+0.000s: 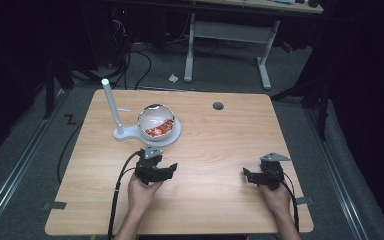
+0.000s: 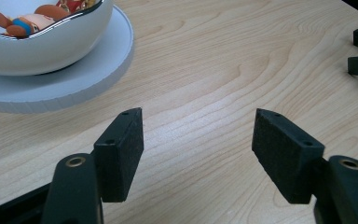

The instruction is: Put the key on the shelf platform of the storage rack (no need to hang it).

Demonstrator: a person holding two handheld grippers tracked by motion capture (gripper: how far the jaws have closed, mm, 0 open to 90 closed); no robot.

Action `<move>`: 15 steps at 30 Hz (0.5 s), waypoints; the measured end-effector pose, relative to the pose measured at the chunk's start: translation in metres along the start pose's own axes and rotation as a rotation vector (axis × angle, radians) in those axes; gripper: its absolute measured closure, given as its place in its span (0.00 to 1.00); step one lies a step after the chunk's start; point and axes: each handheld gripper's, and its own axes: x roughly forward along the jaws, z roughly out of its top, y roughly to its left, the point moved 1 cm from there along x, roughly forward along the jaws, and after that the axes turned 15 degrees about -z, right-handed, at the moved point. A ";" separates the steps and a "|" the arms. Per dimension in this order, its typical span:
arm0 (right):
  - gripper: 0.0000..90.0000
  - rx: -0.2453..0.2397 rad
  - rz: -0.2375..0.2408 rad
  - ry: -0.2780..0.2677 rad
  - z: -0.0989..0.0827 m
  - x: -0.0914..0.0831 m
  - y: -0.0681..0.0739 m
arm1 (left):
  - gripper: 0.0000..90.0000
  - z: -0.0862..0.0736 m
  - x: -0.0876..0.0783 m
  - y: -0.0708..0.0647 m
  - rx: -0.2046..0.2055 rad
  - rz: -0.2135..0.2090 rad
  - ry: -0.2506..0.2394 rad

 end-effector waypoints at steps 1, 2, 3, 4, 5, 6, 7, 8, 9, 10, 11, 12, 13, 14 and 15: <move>0.17 0.000 0.000 0.000 0.000 0.000 0.000 | 0.38 0.000 0.000 0.000 0.000 0.000 0.000; 0.17 0.000 0.000 0.000 0.000 0.000 0.000 | 0.38 -0.001 0.001 0.000 -0.002 0.001 0.001; 0.17 0.000 0.000 0.000 0.000 0.000 0.000 | 0.38 -0.002 0.002 0.000 -0.003 0.007 -0.001; 0.17 0.000 0.000 0.000 0.000 0.000 0.000 | 0.38 -0.002 0.003 0.001 -0.002 0.011 -0.002; 0.17 0.000 0.000 0.000 0.000 0.000 0.000 | 0.38 -0.004 0.004 0.002 0.002 0.011 0.006; 0.17 0.000 0.000 0.000 0.000 0.000 0.000 | 0.38 -0.004 0.004 0.002 0.002 0.011 0.006; 0.17 0.000 0.000 0.000 0.000 0.000 0.000 | 0.38 -0.005 0.005 0.002 0.008 0.009 0.010; 0.17 0.000 0.001 0.001 0.000 0.000 0.000 | 0.38 -0.006 0.006 0.002 -0.002 0.016 0.008; 0.17 0.000 0.000 0.000 0.000 0.000 0.000 | 0.38 -0.008 0.007 0.003 -0.003 0.021 0.011; 0.17 0.000 0.000 0.000 0.000 0.000 0.000 | 0.38 -0.008 0.007 0.003 -0.003 0.021 0.011; 0.17 -0.001 0.002 0.000 0.000 0.000 0.000 | 0.38 -0.009 0.009 0.004 0.004 0.020 0.013; 0.17 -0.001 0.002 0.000 0.000 0.000 0.000 | 0.38 -0.009 0.009 0.004 0.004 0.020 0.013; 0.17 -0.003 0.003 0.000 0.000 0.000 0.000 | 0.38 -0.010 0.010 0.004 0.004 0.022 0.012; 0.17 -0.003 0.003 0.000 0.000 0.000 0.000 | 0.38 -0.010 0.010 0.004 0.004 0.022 0.012; 0.17 -0.003 0.004 0.000 0.000 0.000 0.000 | 0.38 -0.011 0.011 0.005 0.007 0.022 0.012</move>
